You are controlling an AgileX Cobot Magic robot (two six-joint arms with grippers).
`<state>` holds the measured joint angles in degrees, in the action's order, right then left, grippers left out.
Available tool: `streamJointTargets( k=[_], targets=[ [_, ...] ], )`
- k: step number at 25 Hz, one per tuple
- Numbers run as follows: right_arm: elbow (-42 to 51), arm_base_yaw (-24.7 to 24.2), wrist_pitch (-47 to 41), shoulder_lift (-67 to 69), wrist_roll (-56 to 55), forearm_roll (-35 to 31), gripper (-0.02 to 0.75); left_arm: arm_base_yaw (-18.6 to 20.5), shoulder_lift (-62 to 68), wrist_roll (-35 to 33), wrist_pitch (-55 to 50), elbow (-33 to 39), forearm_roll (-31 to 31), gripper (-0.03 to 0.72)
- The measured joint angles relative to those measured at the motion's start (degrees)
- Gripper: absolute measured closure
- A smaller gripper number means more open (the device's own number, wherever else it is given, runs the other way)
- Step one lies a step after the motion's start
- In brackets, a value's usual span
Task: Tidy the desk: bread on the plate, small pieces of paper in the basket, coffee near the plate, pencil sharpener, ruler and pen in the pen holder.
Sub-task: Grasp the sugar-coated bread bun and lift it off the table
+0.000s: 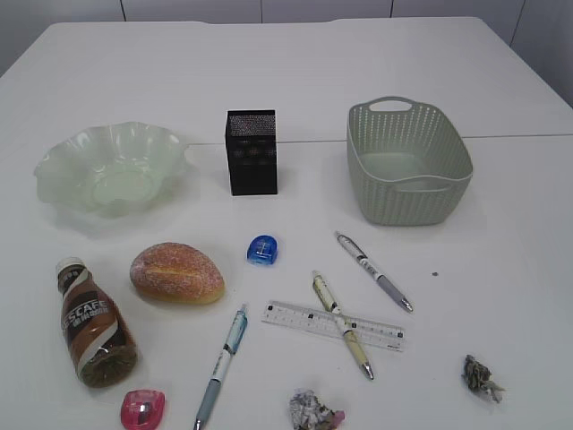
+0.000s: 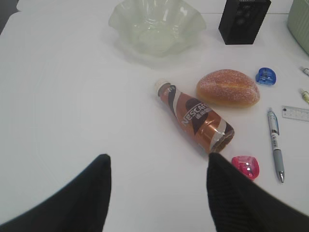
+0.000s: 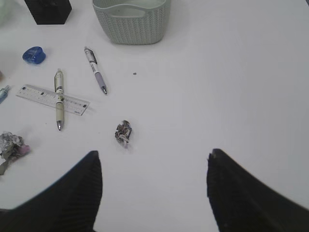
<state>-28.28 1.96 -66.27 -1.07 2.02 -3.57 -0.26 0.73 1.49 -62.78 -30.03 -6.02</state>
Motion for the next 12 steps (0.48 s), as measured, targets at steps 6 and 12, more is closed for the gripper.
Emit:
streamJointTargets(
  k=[6,12],
  targets=[
    [0.0,0.0,0.0,0.0,0.0,0.0,0.239,0.0,0.0,0.0,0.0,0.0,0.1,0.234],
    [0.0,0.0,0.0,0.0,0.0,0.0,0.239,0.0,0.0,0.0,0.0,0.0,0.1,0.234]
  ],
)
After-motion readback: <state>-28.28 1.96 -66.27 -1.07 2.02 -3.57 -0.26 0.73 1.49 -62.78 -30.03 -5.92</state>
